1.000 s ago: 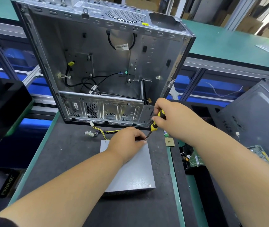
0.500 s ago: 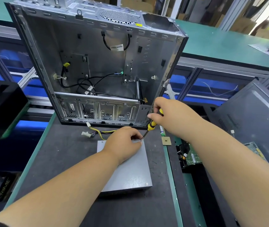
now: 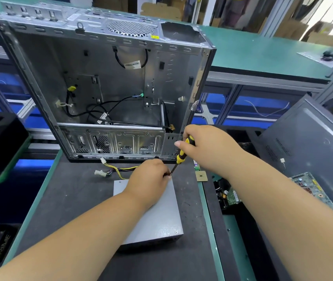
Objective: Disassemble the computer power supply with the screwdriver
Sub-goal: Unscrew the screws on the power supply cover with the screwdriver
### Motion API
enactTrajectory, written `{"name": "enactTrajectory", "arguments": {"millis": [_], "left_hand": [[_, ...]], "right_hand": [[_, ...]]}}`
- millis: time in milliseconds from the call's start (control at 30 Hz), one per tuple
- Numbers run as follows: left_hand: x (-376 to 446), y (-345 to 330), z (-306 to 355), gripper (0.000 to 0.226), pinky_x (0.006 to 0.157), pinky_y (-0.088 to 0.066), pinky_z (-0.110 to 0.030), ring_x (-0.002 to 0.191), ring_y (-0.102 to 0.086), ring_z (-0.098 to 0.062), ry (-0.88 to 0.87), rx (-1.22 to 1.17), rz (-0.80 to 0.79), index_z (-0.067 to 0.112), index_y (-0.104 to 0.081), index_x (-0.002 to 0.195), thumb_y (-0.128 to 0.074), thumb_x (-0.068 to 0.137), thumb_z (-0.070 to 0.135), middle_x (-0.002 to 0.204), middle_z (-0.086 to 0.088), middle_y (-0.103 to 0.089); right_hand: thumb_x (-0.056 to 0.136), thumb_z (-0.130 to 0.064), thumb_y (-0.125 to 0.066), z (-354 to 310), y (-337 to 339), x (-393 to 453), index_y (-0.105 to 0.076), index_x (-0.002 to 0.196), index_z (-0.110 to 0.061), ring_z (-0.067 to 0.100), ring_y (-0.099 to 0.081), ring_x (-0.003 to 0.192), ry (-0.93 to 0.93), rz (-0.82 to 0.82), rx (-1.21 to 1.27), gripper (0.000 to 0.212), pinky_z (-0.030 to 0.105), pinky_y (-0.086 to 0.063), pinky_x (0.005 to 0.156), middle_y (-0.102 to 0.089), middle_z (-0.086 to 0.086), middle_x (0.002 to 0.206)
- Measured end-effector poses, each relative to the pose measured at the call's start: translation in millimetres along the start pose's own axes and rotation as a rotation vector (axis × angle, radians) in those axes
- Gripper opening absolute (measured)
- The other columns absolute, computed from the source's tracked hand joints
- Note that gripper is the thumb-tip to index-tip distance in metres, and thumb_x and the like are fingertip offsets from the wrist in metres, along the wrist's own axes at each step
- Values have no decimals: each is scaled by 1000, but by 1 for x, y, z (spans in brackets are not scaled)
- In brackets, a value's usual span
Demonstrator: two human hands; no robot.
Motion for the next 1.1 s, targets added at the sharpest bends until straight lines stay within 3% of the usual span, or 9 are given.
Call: {"name": "enactTrajectory", "arguments": {"millis": [167, 333, 533, 1100], "left_hand": [[-2, -5, 0, 14, 82, -40, -30, 99, -54, -23, -61, 33, 7, 10, -69, 95, -64, 93, 24, 97, -2, -62], [-3, -3, -8, 11, 83, -45, -28, 95, -52, -12, 6, -98, -49, 21, -65, 96, -68, 88, 28, 95, 11, -56], [-3, -1, -13, 14, 71, -38, -9, 85, -52, 3, 117, -243, -108, 34, -61, 83, -75, 81, 30, 87, 15, -57], [-3, -1, -15, 13, 79, -50, -27, 85, -56, -1, 148, -320, -92, 34, -65, 80, -75, 79, 25, 86, 12, -60]], "right_hand": [[98, -37, -56, 2, -3, 1, -49, 96, -24, 7, -48, 62, -10, -32, 153, 15, 26, -33, 53, -56, -5, 76], [95, -30, -60, 1, -2, 1, -49, 94, -28, 4, -50, 70, 16, -25, 188, 11, 23, -32, 55, -54, -9, 83], [95, -32, -58, 6, -7, -7, -50, 92, -32, 4, -47, 70, 25, 5, 250, 9, 23, -30, 56, -49, -11, 79], [95, -31, -58, 9, -6, -10, -52, 92, -29, 7, -49, 74, 26, 21, 232, 7, 24, -34, 58, -56, -8, 88]]}}
Point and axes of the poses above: each hand's wrist, its own x-axis towards the middle knuckle, its own y-axis out of the back of the hand, z = x × y, the point moved 5 cm from there along x, towards the middle knuckle
